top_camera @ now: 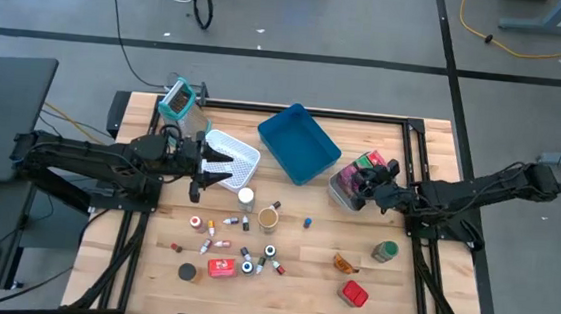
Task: Pick & Place Kitchen Items
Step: Put the purple cereal box into the gray bin, then put the red cereal box into the gray bin
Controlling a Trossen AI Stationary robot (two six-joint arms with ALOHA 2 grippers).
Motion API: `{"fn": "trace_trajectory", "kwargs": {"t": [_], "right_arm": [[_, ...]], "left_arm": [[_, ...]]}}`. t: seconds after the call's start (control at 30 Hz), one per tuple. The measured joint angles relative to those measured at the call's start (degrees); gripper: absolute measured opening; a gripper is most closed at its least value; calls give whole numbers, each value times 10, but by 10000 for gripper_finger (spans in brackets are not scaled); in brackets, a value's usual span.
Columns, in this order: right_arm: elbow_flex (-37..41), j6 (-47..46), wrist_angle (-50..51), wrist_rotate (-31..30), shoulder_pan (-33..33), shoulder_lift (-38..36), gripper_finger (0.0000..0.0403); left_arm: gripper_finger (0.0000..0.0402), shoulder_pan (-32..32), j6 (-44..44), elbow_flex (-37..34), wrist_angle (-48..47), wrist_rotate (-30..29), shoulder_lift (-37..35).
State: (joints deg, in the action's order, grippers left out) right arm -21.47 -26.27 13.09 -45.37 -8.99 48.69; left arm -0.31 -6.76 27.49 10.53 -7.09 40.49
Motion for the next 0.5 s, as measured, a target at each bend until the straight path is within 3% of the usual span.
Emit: {"fn": "trace_trajectory", "kwargs": {"t": [0.13, 0.33, 0.5], "right_arm": [[0, 90, -69, 0, 0, 0, 155], [0, 241, -261, 32, 0, 0, 175], [0, 267, -379, 85, 0, 0, 178]], "left_arm": [[215, 0, 0, 0, 0, 0, 0], [215, 0, 1, 0, -5, 0, 0], [215, 0, 1, 0, -6, 0, 0]]}}
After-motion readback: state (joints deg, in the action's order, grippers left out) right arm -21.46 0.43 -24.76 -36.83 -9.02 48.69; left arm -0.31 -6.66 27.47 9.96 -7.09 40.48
